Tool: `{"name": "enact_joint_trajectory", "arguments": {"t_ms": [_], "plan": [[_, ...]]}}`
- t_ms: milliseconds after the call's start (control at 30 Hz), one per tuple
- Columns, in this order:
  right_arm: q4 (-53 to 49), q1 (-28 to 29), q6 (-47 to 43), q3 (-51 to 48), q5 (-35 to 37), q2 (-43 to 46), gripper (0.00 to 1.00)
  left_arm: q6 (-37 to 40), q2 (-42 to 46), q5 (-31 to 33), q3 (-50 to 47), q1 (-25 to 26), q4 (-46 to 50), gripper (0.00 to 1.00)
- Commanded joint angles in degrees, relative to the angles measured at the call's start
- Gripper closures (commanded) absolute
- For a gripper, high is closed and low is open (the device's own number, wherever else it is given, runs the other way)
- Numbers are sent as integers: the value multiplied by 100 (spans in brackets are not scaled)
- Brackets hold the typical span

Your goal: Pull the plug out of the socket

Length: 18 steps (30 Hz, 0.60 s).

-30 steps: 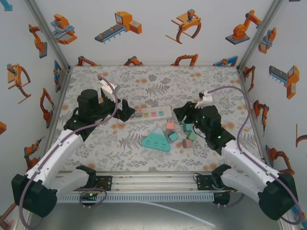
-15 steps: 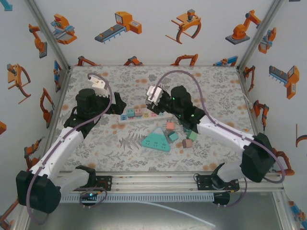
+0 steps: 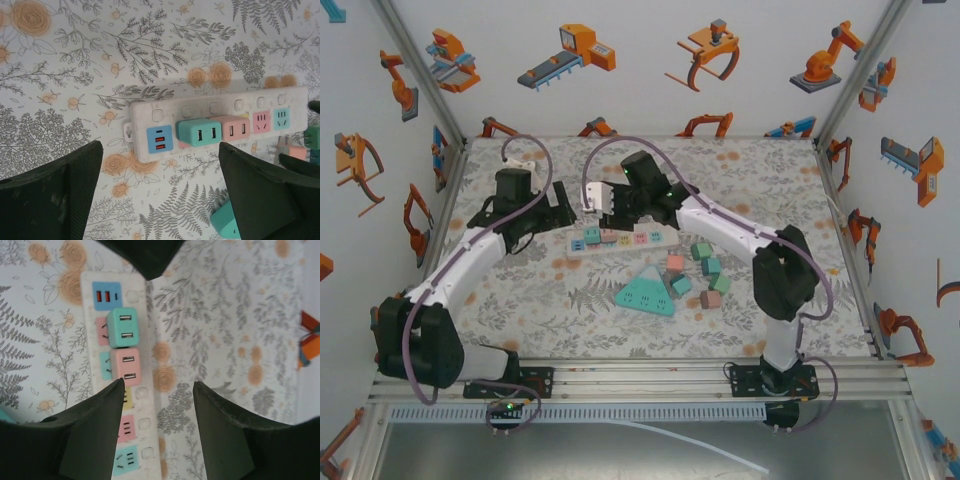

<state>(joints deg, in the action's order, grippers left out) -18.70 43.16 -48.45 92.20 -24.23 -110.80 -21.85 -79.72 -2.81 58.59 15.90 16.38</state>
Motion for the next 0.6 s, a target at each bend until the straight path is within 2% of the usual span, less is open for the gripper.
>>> {"name": "enact_joint_trajectory", "arguments": {"t_ms": [0, 267, 567], "plan": [[-886, -148, -202, 443, -576, -280, 46, -201, -396, -219, 407, -43, 619, 13], [-1023, -211, 43, 836, -899, -991, 48, -495, -922, -228, 484, -96, 767, 26], [-925, -211, 202, 931, -1134, -1317, 54, -487, -1513, -478, 774, -87, 1247, 38]]}}
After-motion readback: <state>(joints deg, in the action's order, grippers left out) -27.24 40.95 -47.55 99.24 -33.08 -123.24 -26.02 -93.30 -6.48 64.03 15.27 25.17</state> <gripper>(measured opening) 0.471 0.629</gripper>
